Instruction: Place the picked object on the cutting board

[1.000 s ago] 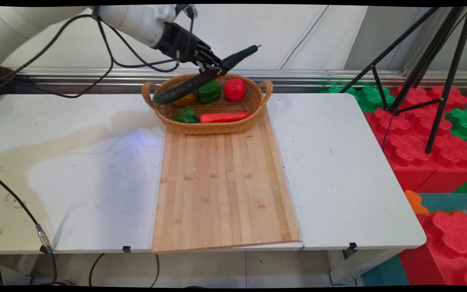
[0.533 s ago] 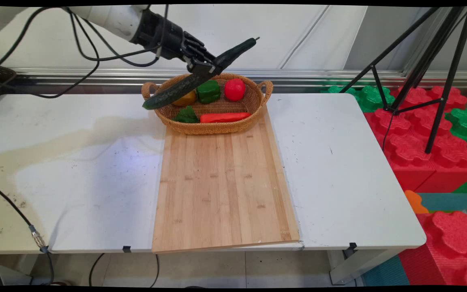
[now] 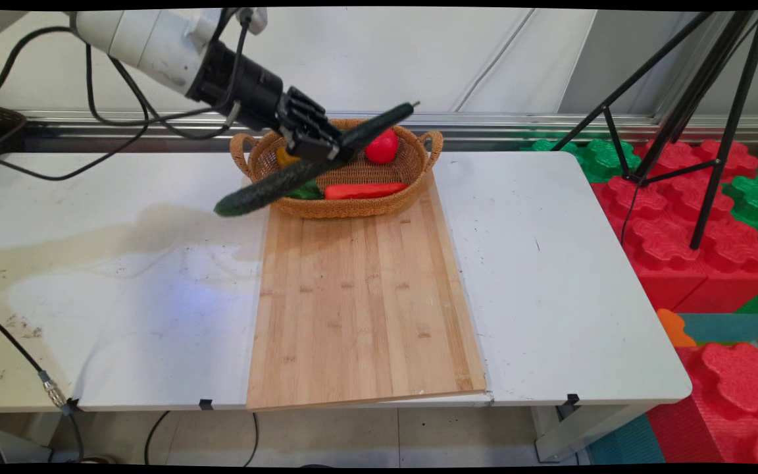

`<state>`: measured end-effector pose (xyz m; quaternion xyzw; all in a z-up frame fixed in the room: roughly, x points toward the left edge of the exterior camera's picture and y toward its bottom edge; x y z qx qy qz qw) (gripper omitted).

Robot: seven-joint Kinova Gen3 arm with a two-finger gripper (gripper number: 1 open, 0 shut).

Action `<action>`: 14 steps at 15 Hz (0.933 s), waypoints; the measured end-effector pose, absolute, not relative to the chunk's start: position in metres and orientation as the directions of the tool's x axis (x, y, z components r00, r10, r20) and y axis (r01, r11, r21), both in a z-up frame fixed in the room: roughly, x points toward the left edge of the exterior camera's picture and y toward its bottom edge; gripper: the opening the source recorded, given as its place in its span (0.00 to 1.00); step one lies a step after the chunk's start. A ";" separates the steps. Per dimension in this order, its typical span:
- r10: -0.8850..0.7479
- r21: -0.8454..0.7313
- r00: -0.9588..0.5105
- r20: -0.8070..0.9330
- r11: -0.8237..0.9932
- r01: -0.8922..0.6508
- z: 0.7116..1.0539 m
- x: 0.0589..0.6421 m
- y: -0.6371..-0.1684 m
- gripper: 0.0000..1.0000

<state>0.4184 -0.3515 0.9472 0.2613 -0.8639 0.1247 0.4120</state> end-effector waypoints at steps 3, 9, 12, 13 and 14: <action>-0.377 0.038 -0.530 0.760 0.839 -0.542 0.930 0.406 -0.341 0.00; -0.415 0.083 -0.560 0.716 0.848 -0.523 0.888 0.378 -0.332 0.00; -0.433 0.093 -0.580 0.690 0.847 -0.523 0.863 0.364 -0.335 0.00; -0.437 0.094 -0.584 0.684 0.846 -0.524 0.858 0.360 -0.337 0.00; -0.440 0.094 -0.587 0.679 0.846 -0.526 0.851 0.356 -0.340 0.00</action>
